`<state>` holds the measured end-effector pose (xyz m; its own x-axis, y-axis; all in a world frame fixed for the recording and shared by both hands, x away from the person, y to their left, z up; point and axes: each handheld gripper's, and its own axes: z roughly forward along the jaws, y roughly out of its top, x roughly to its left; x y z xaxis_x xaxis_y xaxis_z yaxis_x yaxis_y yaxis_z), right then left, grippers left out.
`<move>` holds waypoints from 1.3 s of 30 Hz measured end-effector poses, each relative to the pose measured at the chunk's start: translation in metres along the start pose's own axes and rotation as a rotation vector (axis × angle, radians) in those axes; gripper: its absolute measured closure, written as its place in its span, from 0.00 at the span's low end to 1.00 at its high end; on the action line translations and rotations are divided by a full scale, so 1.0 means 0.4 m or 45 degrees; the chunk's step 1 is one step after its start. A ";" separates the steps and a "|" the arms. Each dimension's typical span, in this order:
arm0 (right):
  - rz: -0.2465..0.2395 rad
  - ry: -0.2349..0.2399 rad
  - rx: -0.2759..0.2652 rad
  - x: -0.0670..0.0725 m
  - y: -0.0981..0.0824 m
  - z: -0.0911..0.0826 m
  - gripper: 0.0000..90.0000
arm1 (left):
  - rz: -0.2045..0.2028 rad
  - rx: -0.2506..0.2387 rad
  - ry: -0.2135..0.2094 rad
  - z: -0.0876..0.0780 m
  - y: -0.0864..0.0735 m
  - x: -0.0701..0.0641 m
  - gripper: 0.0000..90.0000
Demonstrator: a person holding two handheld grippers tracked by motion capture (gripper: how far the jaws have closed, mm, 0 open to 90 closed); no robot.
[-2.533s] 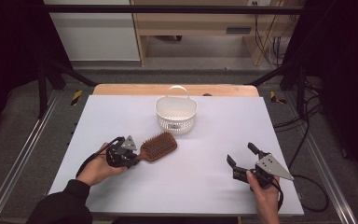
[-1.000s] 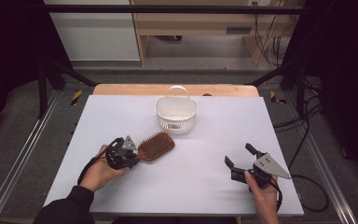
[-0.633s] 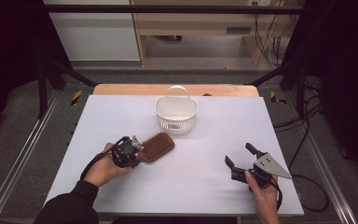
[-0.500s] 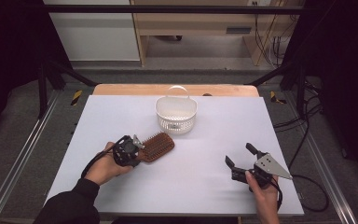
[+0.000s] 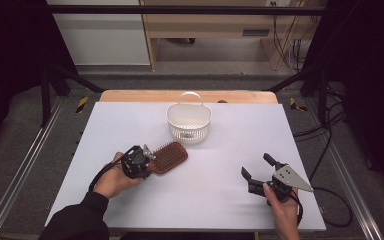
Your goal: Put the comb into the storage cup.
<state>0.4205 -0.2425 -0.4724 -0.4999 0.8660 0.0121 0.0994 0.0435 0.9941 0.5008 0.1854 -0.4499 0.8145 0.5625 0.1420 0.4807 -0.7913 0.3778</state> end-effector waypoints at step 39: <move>0.274 0.393 0.163 0.235 0.110 0.231 0.10 | -0.036 -0.826 0.221 -0.010 -0.048 -0.150 0.80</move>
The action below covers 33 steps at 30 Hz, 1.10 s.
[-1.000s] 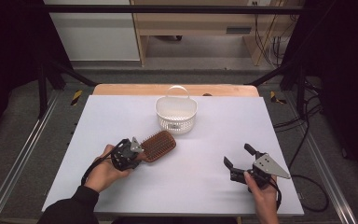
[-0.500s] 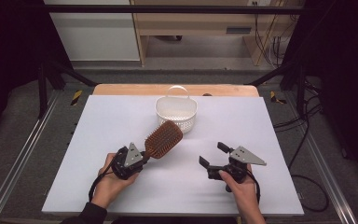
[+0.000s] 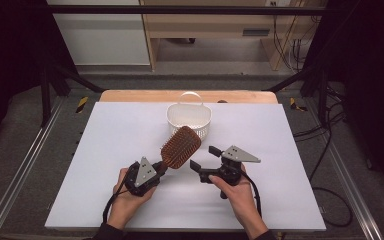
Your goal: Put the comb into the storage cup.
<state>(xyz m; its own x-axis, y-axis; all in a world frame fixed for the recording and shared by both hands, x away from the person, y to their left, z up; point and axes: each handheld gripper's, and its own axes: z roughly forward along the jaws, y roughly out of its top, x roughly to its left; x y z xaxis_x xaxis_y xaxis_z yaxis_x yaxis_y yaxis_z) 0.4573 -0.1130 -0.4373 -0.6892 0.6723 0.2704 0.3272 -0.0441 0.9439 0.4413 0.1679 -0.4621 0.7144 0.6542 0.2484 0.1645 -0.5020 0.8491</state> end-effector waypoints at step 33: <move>0.175 0.124 -0.033 0.030 0.051 0.062 0.33 | 0.049 -0.097 0.031 -0.016 0.003 -0.041 0.80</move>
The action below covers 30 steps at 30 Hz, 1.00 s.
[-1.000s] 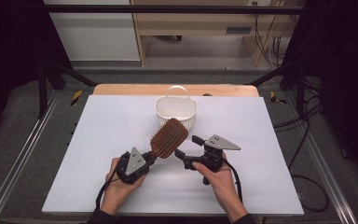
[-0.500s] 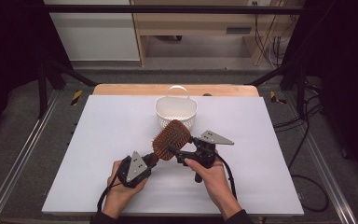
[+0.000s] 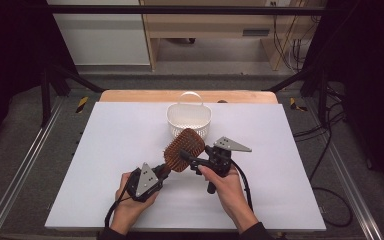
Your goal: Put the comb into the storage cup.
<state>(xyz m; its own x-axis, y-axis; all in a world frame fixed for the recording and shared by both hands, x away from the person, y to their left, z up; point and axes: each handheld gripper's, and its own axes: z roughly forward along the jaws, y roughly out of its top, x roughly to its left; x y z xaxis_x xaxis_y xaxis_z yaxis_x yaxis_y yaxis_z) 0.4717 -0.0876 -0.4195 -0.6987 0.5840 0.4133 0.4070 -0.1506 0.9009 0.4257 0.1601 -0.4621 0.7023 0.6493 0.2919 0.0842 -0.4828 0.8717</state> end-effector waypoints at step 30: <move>0.057 0.081 -0.080 0.032 0.020 0.012 0.57 | -0.060 -0.051 0.016 -0.008 -0.006 0.018 0.80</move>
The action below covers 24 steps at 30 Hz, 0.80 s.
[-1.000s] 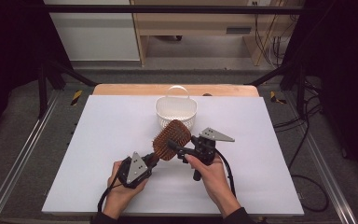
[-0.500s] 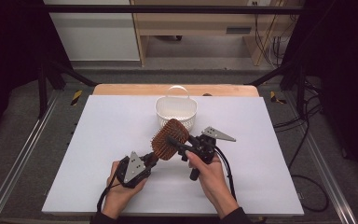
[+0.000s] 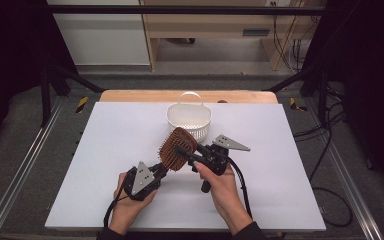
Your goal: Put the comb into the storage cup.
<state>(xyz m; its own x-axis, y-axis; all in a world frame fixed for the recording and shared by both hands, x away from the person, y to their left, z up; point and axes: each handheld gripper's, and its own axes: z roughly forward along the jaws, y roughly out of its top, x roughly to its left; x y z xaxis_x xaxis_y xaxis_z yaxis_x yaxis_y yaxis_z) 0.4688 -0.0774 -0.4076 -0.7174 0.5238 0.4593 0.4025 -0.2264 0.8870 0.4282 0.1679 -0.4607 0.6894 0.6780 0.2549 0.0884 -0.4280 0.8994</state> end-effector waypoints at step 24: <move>0.000 -0.139 -0.095 -0.043 0.107 -0.042 0.58 | -0.368 -0.086 0.226 -0.072 -0.061 0.109 0.10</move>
<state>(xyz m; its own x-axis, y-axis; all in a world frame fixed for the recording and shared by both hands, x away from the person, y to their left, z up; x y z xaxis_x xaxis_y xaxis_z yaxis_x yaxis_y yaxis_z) 0.4887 -0.1100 -0.3766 -0.6494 0.6095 0.4547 0.3562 -0.2845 0.8900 0.4353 0.2253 -0.4614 0.5063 0.8615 0.0384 0.2098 -0.1663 0.9635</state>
